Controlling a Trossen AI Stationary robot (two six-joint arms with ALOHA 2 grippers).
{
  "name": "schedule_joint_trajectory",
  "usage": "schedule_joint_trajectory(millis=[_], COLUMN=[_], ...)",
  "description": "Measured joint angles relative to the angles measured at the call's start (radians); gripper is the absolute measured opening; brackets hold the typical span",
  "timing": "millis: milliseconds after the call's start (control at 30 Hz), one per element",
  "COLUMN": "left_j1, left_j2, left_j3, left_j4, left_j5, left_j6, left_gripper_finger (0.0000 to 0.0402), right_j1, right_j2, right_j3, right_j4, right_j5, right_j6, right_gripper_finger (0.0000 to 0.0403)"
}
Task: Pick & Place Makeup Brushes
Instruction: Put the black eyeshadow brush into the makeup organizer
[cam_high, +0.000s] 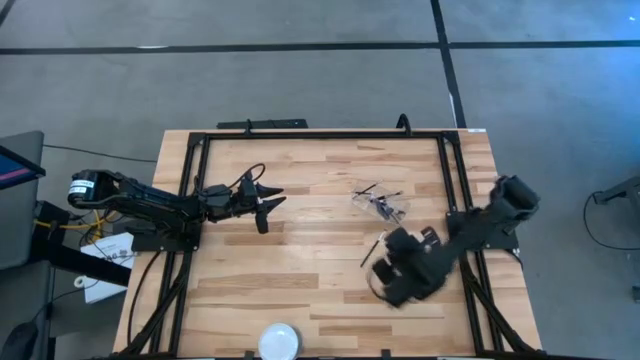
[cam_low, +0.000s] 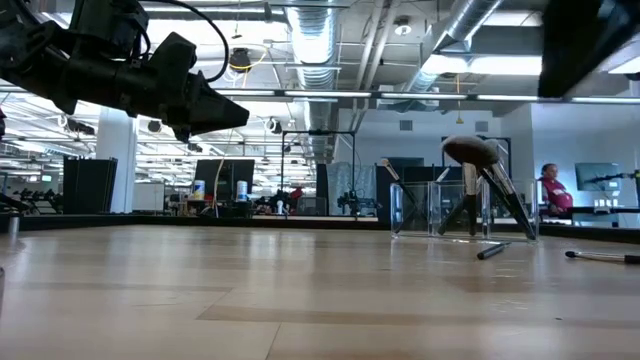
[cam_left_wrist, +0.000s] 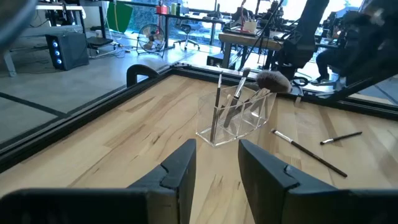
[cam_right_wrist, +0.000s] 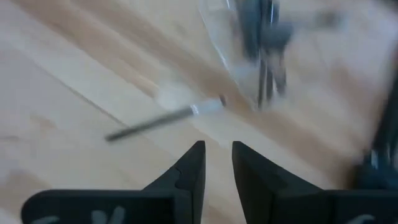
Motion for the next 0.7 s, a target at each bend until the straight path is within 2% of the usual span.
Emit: schedule_joint_trajectory(millis=[100, 167, 300, 400, 533, 700], left_j1=[0.0, 0.0, 0.0, 0.0, 0.001, 0.002], left_j2=[0.0, 0.0, 0.0, 0.0, 0.0, 0.0], left_j3=[0.0, 0.0, 0.0, 0.0, 0.0, 0.0], left_j4=[0.001, 0.007, 0.008, 0.008, 0.008, 0.008], left_j5=[0.0, 0.0, 0.0, 0.0, 0.007, 0.02], left_j6=[-0.008, -0.028, -0.03, -0.034, -0.082, -0.154], left_gripper_finger=[0.0117, 0.0117, 0.0117, 0.0117, 0.0117, 0.0117], right_j1=[0.152, 0.258, 0.417, 0.48, 0.491, 0.471], right_j2=[-0.078, -0.111, -0.1, -0.045, 0.025, 0.071], right_j3=[-0.055, -0.151, -0.361, -0.473, -0.549, -0.577], right_j4=[0.011, 0.086, 0.325, 0.469, 0.496, 0.504], right_j5=[0.227, 0.315, 0.314, 0.312, 0.314, 0.318], right_j6=[0.106, 0.207, 0.31, 0.328, 0.402, 0.395], right_gripper_finger=[0.0072, 0.0072, 0.0072, 0.0072, 0.0072, 0.0072])
